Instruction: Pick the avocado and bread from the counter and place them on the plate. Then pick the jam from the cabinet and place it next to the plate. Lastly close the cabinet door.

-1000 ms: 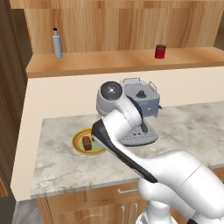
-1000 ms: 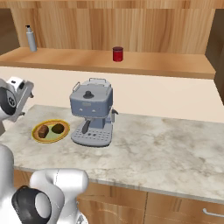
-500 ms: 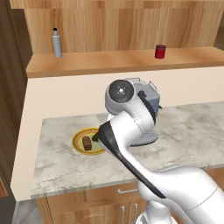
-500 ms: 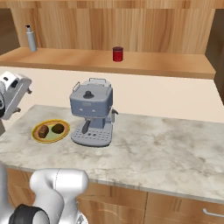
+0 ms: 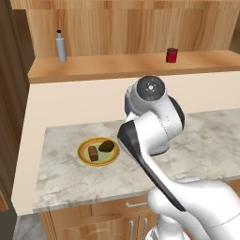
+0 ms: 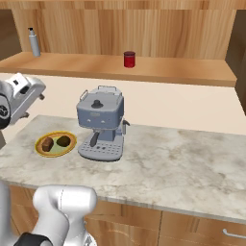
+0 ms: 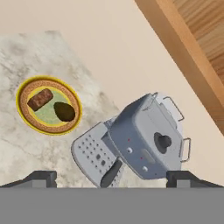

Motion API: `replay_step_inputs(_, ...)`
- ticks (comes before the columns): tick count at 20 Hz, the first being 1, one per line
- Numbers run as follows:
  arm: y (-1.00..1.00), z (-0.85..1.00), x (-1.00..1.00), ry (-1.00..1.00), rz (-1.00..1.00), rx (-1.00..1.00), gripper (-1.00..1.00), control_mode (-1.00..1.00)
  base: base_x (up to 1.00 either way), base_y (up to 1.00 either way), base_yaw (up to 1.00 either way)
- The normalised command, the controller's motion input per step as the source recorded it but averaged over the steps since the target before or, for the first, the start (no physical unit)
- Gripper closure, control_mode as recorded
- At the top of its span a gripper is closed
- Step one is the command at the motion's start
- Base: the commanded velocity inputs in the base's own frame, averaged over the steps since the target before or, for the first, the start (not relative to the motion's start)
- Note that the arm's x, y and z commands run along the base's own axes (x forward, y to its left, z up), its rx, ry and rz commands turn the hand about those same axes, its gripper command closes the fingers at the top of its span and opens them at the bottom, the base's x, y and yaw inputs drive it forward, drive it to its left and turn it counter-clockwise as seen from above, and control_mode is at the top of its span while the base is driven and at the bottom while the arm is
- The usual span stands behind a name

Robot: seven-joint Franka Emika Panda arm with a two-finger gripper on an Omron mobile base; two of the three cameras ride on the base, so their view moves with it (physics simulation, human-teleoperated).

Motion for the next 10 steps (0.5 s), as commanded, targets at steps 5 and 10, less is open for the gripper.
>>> replay_step_inputs(5, -0.48, 0.33, -0.12, 0.0, -0.07, 0.18, -1.0, -1.0, 0.0, 0.0, 0.0)
replay_step_inputs(10, -0.5, 0.31, -0.21, -0.07, -0.07, 0.19, -1.0, -1.0, 0.0, 0.0, 0.0)
